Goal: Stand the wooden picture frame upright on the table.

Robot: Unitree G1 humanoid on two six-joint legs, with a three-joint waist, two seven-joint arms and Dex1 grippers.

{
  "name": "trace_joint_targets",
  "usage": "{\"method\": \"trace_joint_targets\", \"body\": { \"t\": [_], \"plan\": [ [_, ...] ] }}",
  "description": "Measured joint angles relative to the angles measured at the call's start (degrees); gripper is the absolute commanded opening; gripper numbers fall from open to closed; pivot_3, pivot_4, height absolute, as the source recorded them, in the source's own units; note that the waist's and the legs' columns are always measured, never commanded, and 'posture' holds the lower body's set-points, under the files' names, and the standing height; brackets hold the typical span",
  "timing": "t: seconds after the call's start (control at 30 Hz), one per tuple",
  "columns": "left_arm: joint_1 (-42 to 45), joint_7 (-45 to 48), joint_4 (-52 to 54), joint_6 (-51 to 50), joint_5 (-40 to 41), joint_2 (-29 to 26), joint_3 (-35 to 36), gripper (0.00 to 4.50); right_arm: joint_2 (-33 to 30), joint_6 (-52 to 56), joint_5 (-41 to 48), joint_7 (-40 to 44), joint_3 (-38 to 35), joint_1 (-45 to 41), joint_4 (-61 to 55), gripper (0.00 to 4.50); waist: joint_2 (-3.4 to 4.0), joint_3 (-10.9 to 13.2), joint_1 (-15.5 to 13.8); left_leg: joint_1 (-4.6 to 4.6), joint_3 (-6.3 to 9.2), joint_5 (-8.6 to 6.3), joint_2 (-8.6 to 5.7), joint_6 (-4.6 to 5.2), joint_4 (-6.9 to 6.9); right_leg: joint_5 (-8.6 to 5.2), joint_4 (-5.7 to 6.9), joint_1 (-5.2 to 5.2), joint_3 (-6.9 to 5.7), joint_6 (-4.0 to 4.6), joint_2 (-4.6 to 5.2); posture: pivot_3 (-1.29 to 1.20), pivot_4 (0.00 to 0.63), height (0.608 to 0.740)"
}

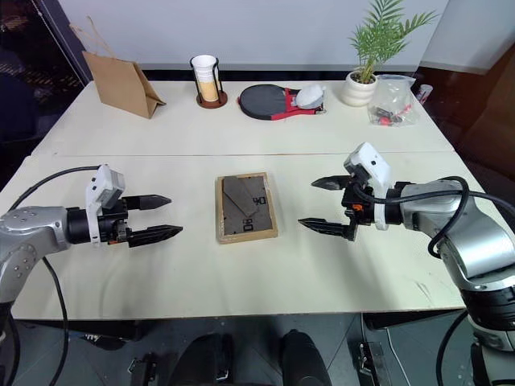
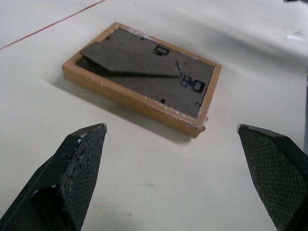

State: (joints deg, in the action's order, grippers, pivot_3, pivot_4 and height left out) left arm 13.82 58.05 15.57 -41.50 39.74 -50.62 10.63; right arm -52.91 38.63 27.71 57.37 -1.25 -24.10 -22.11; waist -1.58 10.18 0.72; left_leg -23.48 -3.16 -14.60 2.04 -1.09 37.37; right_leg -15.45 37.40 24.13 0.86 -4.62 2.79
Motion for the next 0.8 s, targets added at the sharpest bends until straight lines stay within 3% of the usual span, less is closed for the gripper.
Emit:
{"method": "trace_joint_targets", "body": {
  "t": [0.8],
  "plan": [
    [-2.72, -1.33, 1.76, -1.80, 1.39, -0.07, 1.80, 4.50, 2.46, -0.28, -0.61, -2.59, 1.47, -0.74, 0.50, 4.45, 0.00, 0.00, -0.02, 0.00, 0.00, 0.00, 0.00, 0.00, 0.03, 0.00, 0.02, -0.01, 0.00, 0.00, 0.00, 0.00, 0.150, 0.740]
  ]
}}
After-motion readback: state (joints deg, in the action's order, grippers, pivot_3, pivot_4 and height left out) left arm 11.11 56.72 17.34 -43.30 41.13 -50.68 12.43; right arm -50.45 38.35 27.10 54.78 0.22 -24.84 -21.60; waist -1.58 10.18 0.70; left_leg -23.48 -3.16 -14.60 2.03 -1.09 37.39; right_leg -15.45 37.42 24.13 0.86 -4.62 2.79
